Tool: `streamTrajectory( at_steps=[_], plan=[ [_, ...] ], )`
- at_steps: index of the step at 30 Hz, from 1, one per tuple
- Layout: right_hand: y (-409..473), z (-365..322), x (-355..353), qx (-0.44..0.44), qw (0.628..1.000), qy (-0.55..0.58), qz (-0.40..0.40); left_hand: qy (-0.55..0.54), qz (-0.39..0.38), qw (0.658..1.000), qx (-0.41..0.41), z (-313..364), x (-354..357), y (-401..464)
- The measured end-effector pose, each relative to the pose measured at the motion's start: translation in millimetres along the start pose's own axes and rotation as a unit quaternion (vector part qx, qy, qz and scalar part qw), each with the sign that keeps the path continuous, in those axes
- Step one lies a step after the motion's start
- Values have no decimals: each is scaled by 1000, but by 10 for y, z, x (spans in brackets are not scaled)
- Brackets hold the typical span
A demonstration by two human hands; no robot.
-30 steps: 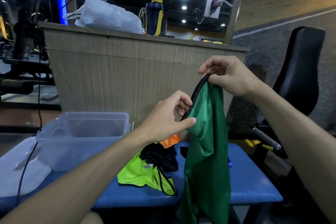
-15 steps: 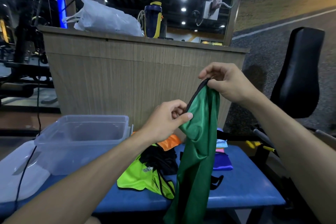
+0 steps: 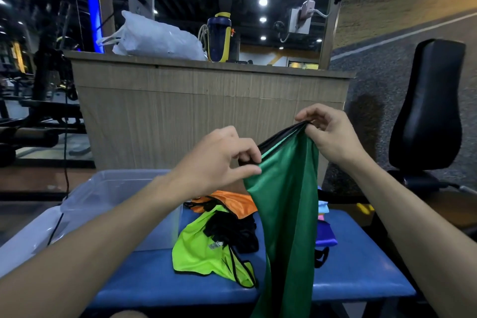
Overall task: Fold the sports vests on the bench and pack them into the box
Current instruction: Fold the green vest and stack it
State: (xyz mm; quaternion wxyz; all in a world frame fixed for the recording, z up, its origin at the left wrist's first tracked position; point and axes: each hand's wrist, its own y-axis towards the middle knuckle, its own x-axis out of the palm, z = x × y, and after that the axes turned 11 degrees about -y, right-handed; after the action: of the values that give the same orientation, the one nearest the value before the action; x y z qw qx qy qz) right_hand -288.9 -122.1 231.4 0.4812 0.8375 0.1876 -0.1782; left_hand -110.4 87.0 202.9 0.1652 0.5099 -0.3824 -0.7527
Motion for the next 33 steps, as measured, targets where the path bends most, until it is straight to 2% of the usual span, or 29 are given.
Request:
streamTrajectory(
  at_steps=[5,10,14,18,20,23,27,30,33],
  plan=[
    [12,-19,-14,-9,1000,-10,22,65,-23,998,9,-63,84,-74],
    [7,-40,-100,-12,1000,7,11,99,-14,994,-42,-37,38,-55],
    [-5,-27,-214,34,994,82,-63,197,-9,980,-41,1,-128,47],
    [5,-12,-317,120,963,193,-142,269,-61,960,-53,87,-450,361],
    [11,-35,-351,145,942,249,-173,262,-61,961,-69,160,-644,573],
    [7,-66,-386,156,919,308,-190,164,-89,980,-70,288,-834,818],
    [-69,-64,-326,183,906,325,-199,71,-141,984,-77,363,-886,952],
    [-150,-34,-265,190,904,314,-219,92,-152,982,-71,311,-830,953],
    [-201,-22,-256,184,911,298,-218,179,-191,961,-85,241,-737,897]
  ],
)
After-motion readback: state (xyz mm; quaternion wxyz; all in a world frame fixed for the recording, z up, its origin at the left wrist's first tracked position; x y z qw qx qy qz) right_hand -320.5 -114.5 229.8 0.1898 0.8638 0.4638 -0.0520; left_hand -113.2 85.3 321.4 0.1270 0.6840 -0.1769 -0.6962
